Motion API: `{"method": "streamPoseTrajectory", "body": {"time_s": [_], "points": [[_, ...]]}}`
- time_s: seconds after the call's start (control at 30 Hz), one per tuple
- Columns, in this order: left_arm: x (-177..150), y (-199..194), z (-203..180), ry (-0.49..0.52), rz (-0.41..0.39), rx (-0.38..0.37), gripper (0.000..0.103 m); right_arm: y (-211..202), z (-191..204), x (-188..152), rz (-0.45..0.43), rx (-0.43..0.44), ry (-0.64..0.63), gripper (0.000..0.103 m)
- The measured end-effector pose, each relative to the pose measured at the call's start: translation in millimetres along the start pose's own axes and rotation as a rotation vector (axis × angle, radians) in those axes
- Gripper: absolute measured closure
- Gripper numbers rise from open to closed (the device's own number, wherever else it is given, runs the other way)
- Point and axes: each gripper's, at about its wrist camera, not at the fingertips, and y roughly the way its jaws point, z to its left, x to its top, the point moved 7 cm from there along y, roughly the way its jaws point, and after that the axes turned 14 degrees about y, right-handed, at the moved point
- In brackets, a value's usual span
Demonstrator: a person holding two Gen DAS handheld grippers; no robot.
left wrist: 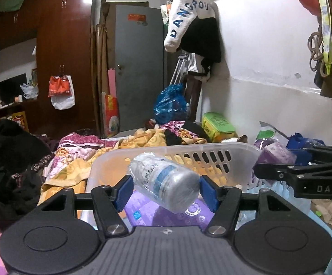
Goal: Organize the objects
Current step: 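Carry both items over the basket and open both grippers to drop them, then grasp the orange bottle with the right gripper while the left grasps the small purple box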
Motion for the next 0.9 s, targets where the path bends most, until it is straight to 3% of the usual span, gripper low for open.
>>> {"method": "streamPoseTrajectory", "body": {"time_s": [0.07,0.1,0.17,0.2,0.27,0.37,0.5,0.63,0.7,0.9], "points": [[-2,0,-2,0.021,0.008,-0.002,0.036,-4,3,1,-0.013,-0.007,-0.017,0.033],[-4,0,-3,0.033,0.011,0.004,0.035,-4,5,4,-0.021,-0.013,-0.032,0.023],[-4,-6,-3,0.053,0.005,0.036,0.023,-11,5,6,-0.063,-0.036,-0.029,0.004],[-4,-11,-2,0.056,-0.007,0.05,0.021,-20,4,6,-0.092,-0.04,-0.011,0.0],[-7,-30,-4,0.059,-0.045,0.058,0.02,-35,1,2,-0.088,-0.011,0.023,0.0],[-23,-65,-13,0.056,-0.085,0.024,0.016,-53,3,-19,-0.013,0.061,0.04,0.0],[-68,-100,-32,0.084,-0.05,0.021,0.015,-60,8,-62,0.05,0.083,-0.02,0.0],[-107,-86,-39,0.065,0.066,-0.006,0.015,-35,17,-91,0.18,0.104,-0.035,0.0],[-120,-72,-35,0.045,0.119,-0.01,0.015,-25,25,-97,0.204,0.109,-0.062,0.0],[-134,-62,-6,-0.069,0.141,-0.014,0.015,-9,45,-104,0.226,0.071,-0.137,0.0]]}}
